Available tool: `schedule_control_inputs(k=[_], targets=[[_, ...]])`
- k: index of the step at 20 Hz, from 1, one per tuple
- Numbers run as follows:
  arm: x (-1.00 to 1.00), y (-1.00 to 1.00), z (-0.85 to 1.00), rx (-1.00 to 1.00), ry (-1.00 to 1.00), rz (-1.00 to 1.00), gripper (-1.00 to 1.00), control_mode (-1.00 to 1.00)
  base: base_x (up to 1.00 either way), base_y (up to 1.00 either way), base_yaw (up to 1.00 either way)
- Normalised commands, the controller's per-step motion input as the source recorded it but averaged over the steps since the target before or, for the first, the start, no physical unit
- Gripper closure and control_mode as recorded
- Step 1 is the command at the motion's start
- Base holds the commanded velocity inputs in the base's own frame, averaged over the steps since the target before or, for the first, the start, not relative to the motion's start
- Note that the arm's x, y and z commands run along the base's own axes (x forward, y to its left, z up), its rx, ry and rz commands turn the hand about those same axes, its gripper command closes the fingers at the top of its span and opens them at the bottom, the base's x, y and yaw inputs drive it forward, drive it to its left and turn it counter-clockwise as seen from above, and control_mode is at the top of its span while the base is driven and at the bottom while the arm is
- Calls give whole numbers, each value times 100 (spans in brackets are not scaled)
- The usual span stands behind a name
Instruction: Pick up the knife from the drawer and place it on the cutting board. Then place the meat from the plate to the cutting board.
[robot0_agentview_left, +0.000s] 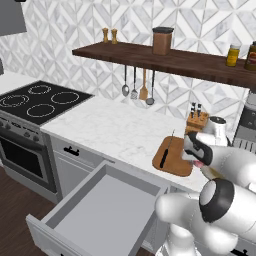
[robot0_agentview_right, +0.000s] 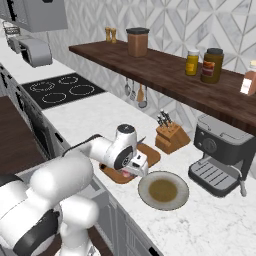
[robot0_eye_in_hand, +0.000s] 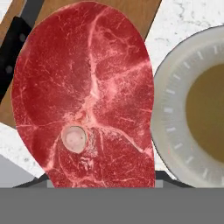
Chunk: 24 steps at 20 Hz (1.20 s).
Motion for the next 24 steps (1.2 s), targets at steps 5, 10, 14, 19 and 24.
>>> schedule_control_inputs(k=[5, 10, 14, 19, 24], targets=[[42, 25, 0, 0, 1, 0, 100, -100, 0, 0, 0], [35, 21, -2, 0, 0, 0, 100, -100, 0, 0, 0], [19, 0, -24, 0, 0, 0, 100, -100, 0, 0, 0], [7, 0, -42, 0, 0, 0, 100, -100, 0, 0, 0], [14, 1, -29, 0, 0, 0, 100, -100, 0, 0, 0]])
